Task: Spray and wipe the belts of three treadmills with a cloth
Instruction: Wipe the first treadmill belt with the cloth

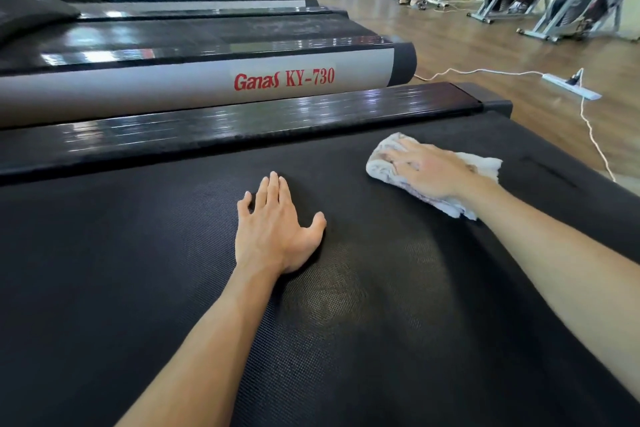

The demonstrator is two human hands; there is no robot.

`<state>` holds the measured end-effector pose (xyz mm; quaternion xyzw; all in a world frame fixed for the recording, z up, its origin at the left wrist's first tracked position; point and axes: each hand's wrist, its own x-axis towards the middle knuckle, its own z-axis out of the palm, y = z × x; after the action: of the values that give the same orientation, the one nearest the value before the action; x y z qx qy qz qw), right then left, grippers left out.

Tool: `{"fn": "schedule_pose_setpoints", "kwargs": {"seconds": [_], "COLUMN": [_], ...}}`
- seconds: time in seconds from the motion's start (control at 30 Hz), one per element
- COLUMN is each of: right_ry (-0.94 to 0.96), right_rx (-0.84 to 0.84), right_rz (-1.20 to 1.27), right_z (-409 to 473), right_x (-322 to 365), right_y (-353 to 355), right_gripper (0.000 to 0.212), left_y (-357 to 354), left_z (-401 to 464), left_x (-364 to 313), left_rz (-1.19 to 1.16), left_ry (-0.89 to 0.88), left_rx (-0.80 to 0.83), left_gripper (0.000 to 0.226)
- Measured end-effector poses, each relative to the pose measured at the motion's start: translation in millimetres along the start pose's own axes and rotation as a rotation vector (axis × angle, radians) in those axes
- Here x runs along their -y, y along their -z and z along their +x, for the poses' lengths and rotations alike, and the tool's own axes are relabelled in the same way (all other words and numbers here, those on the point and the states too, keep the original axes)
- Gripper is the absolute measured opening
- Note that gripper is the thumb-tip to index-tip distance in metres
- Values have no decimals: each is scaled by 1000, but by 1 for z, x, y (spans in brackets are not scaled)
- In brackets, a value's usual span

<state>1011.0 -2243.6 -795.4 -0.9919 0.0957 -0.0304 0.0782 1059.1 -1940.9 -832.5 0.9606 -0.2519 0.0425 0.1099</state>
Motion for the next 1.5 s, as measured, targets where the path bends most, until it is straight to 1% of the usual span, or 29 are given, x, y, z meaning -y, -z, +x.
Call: {"fn": "schedule_pose_setpoints", "kwargs": {"seconds": [0.03,0.1,0.2,0.27,0.37,0.43,0.7,0.8,0.83,0.9,0.97,1.03,1.1,1.17,1.2,1.33,1.5], "right_ry": [-69,-118,-93,-22,95,112,56,30,22,3,-10,-52,-65,-85,-93,-124,-187], "right_rx": [-8,-8,-19,6,29,57,33,15,11,6,-10,-2,13,9,4,16,35], "right_rz": [-19,-56,-39,-23,-55,-45,-32,-38,-42,-36,-45,-20,15,29,36,29,12], "right_z": [11,32,52,50,25,7,-80,-114,-128,-155,-176,-198,-211,-234,-246,-284,-323], "right_x": [4,25,60,76,83,74,47,43,41,38,36,34,36,38,39,42,49], "right_y": [2,4,-3,-13,-21,-19,-16,-15,-14,-14,-15,-16,-17,-14,-13,-13,-9], "right_gripper": [41,39,41,42,47,49,48,57,56,48,48,49,49,58,62,63,60], "left_y": [0,0,2,3,6,7,8,8,9,9,10,9,9,9,9,9,4], "left_z": [0,1,1,1,0,0,-2,0,-1,-4,-10,-21,-34,-54,-64,-106,-149], "left_x": [0,1,1,0,0,0,-2,2,1,0,-1,-6,-5,-15,-20,-56,-93], "left_rz": [-1,-5,-6,-2,-3,-11,-1,30,34,29,18,16,9,0,0,-17,-12], "left_ry": [1,4,6,4,3,11,2,-7,-17,-75,-171,-268,-326,-395,-423,-504,-522], "left_rx": [-2,-5,4,17,29,38,58,67,69,71,82,121,149,172,178,196,186], "left_gripper": [98,96,95,94,93,93,91,89,88,83,78,78,90,102,104,103,100]}}
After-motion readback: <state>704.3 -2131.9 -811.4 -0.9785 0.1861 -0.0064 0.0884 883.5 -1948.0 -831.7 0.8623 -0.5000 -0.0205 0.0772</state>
